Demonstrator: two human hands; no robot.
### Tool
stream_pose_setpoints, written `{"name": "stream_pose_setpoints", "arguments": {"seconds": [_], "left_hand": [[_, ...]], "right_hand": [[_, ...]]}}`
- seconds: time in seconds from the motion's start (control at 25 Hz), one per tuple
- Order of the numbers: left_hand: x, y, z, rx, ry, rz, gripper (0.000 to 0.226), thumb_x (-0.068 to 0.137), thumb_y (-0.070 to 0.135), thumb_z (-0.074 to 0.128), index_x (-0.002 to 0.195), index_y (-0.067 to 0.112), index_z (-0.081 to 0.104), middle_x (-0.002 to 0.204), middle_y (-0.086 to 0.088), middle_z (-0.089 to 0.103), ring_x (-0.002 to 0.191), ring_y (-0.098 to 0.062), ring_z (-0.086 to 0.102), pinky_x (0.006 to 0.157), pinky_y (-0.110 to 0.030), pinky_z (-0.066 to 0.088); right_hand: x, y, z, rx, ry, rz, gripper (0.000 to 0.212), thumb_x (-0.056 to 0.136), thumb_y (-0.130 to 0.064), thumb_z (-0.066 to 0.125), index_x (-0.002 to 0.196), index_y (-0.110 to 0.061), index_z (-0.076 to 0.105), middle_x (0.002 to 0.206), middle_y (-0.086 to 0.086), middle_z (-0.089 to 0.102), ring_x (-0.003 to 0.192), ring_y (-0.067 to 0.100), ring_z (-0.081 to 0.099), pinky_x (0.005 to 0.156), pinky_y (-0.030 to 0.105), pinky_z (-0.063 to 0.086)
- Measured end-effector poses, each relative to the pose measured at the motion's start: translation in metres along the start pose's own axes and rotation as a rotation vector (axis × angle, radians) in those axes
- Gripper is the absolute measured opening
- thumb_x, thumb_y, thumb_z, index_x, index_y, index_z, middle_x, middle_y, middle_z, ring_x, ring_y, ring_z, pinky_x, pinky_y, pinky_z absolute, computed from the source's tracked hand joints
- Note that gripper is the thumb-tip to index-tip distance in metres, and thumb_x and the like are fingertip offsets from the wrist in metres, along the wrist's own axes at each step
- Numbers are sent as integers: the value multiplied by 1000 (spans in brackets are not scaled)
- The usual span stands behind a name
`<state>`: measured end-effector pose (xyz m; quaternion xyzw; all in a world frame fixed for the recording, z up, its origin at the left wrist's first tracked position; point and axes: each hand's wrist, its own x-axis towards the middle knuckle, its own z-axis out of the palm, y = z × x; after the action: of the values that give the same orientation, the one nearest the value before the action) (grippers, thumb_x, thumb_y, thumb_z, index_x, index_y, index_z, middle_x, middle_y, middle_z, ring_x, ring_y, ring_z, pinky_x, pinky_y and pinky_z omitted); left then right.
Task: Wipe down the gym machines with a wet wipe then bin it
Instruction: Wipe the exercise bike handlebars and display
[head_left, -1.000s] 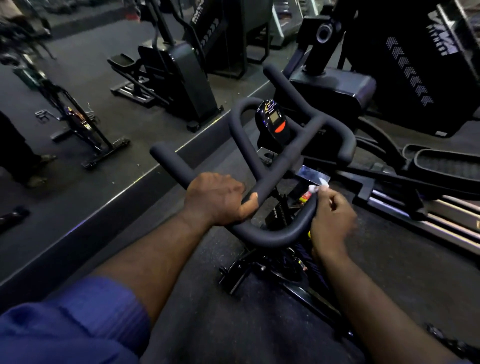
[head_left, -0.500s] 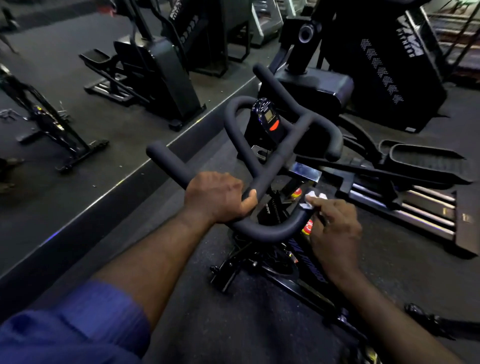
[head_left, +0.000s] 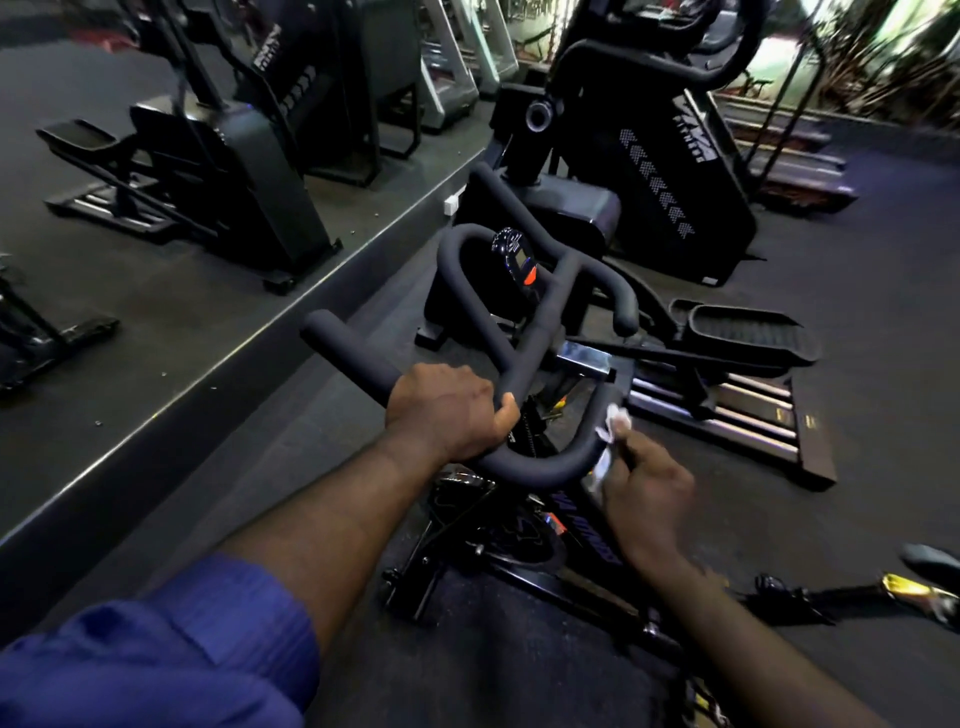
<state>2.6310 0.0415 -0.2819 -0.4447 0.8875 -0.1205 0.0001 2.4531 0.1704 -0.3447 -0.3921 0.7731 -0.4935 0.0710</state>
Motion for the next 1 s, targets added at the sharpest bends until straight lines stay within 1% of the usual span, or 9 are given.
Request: {"name": "stream_pose_setpoints", "arguments": {"seconds": [0.08, 0.16, 0.24, 0.36, 0.52, 0.72, 0.8, 0.88, 1.0], "left_hand": [[1, 0, 2, -9, 3, 4, 64, 101, 59, 30, 103, 15, 77, 101, -8, 75, 93, -32, 72, 68, -36, 39], [5, 0, 2, -19, 5, 8, 64, 100, 59, 30, 102, 15, 77, 100, -8, 75, 92, -32, 72, 68, -35, 39], [5, -2, 4, -15, -15, 7, 65, 100, 59, 30, 100, 14, 76, 99, -8, 75, 92, -31, 72, 68, -35, 39], [6, -2, 4, 19, -48, 28, 67, 102, 60, 25, 97, 16, 75, 98, -7, 75, 93, -31, 72, 69, -36, 40], [7, 3, 4, 78, -87, 14, 70, 102, 63, 22, 96, 16, 73, 99, -6, 75, 93, -31, 72, 63, -34, 37], [11, -31, -17, 236, -164, 58, 63, 103, 60, 29, 97, 14, 72, 99, -10, 74, 90, -35, 73, 65, -33, 37], [14, -64, -32, 312, -203, 2, 58, 102, 56, 33, 96, 15, 72, 100, -10, 74, 89, -35, 72, 64, -32, 37], [25, -97, -43, 346, -212, -75, 51, 100, 53, 37, 98, 16, 72, 102, -10, 74, 90, -35, 73, 63, -31, 40], [47, -128, -51, 309, -233, -150, 44, 97, 52, 41, 102, 19, 70, 105, -9, 72, 93, -34, 71, 64, -32, 41]], "right_hand": [[-20, -5, -8, -24, -43, -2, 12, 96, -9, 71, 98, -9, 83, 72, 5, 74, 59, -9, 56, 58, 4, 35], [3, -4, -17, -15, 27, -43, 17, 92, -8, 74, 104, -16, 83, 85, -4, 80, 74, -11, 62, 66, -1, 37], [47, 0, -13, -52, 61, -90, 26, 89, -5, 71, 108, -19, 82, 97, -4, 77, 91, 7, 68, 75, 3, 38], [68, 2, 3, -215, -183, -372, 34, 76, 6, 72, 98, -17, 83, 94, 2, 75, 93, 28, 67, 81, 12, 35], [79, -17, 20, 21, -479, -615, 43, 73, 11, 78, 99, -22, 84, 97, -12, 75, 94, 10, 69, 88, 13, 46], [137, -85, 80, 218, -382, -819, 25, 91, -11, 67, 111, -15, 80, 111, 2, 72, 103, 18, 65, 92, 25, 49], [144, -112, 107, 118, -453, -915, 36, 89, -11, 54, 119, -10, 74, 118, 9, 68, 108, 26, 62, 95, 30, 47], [136, -109, 116, -41, -527, -918, 47, 83, 4, 57, 127, -9, 67, 115, 12, 62, 101, 33, 60, 91, 33, 45], [132, -81, 95, -64, -574, -830, 65, 72, 11, 61, 131, -16, 63, 103, -1, 51, 90, 24, 57, 77, 25, 41]]}}
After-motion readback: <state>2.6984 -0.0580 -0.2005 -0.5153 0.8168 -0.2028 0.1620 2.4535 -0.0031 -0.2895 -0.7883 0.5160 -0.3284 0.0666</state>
